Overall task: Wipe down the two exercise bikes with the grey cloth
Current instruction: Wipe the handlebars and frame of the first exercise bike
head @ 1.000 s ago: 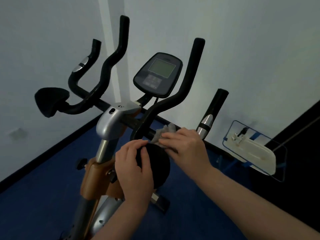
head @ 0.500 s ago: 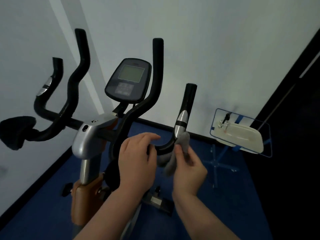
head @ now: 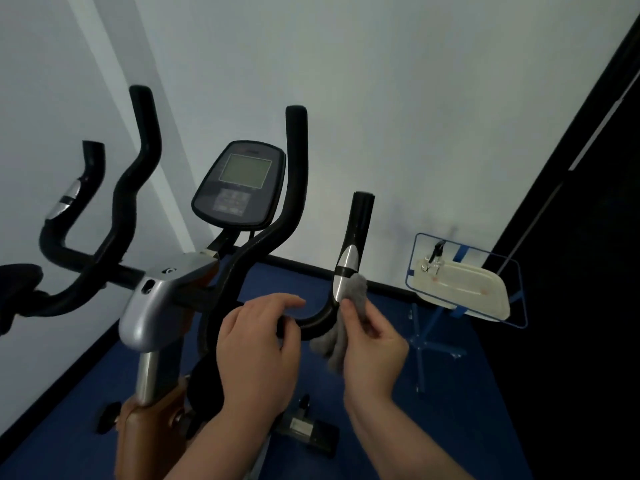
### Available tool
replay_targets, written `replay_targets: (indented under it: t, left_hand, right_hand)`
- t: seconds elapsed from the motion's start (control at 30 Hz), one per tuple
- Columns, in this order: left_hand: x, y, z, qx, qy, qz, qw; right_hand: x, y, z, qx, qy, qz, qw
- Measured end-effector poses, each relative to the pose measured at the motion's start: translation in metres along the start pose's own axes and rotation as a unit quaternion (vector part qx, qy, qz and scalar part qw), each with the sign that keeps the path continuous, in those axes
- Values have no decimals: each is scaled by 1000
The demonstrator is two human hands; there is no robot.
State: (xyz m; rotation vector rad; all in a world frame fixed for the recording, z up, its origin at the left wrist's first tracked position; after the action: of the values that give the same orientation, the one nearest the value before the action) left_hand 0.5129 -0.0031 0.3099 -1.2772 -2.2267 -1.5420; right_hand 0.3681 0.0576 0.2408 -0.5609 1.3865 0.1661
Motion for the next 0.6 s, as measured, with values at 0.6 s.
replay_targets:
  t: [0.6]
  left_hand:
    - [45, -42, -27, 20, 124, 68, 990]
  right_hand:
    - [-124, -58, -102, -234, 546, 332, 733]
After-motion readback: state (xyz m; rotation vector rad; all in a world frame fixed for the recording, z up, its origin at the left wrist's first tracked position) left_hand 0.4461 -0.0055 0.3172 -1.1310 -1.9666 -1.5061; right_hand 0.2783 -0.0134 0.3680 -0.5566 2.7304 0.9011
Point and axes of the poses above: each hand's wrist, its own z-axis away from the middle knuckle, its own y-axis out of the back of the hand, x = y × z, the point moved 6 cm from there along -z, towards the middle knuckle, and after that the axes turned 1 degree about -y, right-handed, at the moved point
